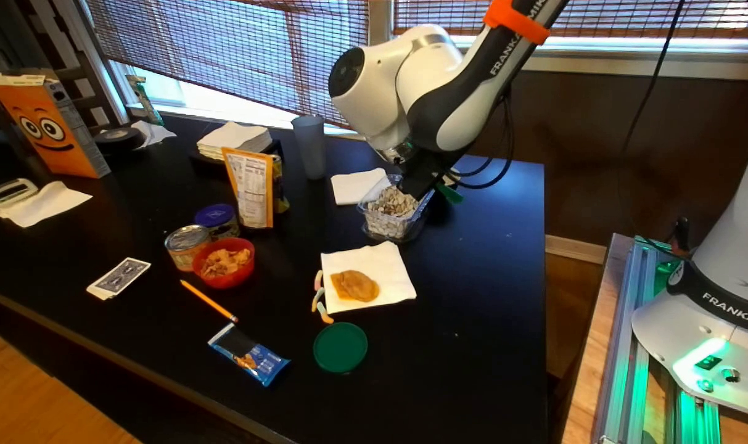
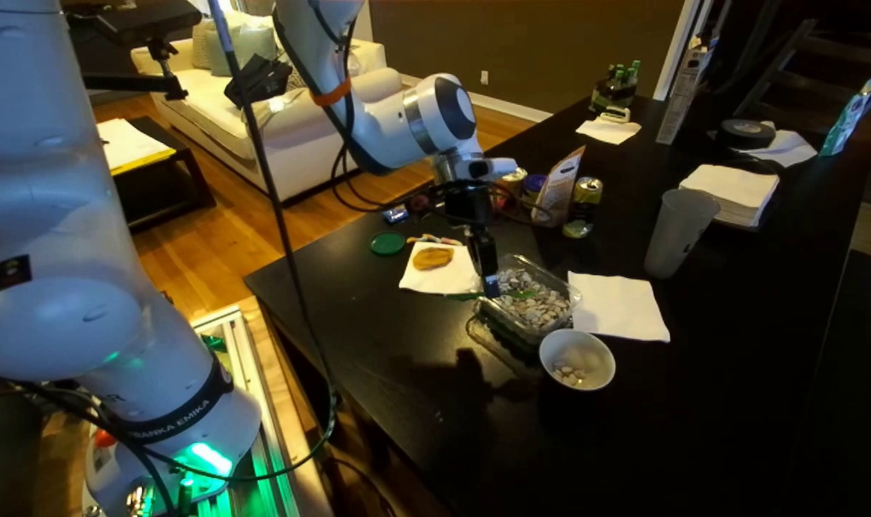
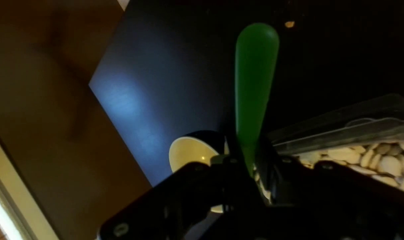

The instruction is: Pick up the spoon, get some of the objects from the plastic bowl and put them in the white bowl

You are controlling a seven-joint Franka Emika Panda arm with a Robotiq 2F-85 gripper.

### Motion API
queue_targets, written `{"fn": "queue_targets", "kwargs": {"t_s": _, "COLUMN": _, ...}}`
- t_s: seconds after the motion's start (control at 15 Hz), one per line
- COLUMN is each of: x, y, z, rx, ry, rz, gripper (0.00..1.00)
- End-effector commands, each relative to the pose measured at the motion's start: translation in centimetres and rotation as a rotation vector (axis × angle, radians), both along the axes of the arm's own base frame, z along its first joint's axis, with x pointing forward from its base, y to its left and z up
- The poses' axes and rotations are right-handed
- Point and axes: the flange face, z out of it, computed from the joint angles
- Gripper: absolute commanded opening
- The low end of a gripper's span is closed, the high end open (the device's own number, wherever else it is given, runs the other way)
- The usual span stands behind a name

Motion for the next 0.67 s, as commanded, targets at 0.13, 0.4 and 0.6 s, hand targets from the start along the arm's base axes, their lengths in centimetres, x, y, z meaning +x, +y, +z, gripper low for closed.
{"fn": "queue_targets", "kwargs": {"t_s": 0.13, "x": -2.1, "y": 3.3, "z": 2.8, "rx": 0.179, "ry": -0.079, "rz": 0.202, "gripper": 0.04}}
{"fn": "queue_targets", "kwargs": {"t_s": 0.4, "x": -1.5, "y": 3.6, "z": 2.3, "rx": 0.151, "ry": -0.077, "rz": 0.193, "gripper": 0.16}}
{"fn": "queue_targets", "kwargs": {"t_s": 0.6, "x": -1.5, "y": 3.4, "z": 2.3, "rx": 0.154, "ry": -0.075, "rz": 0.194, "gripper": 0.04}}
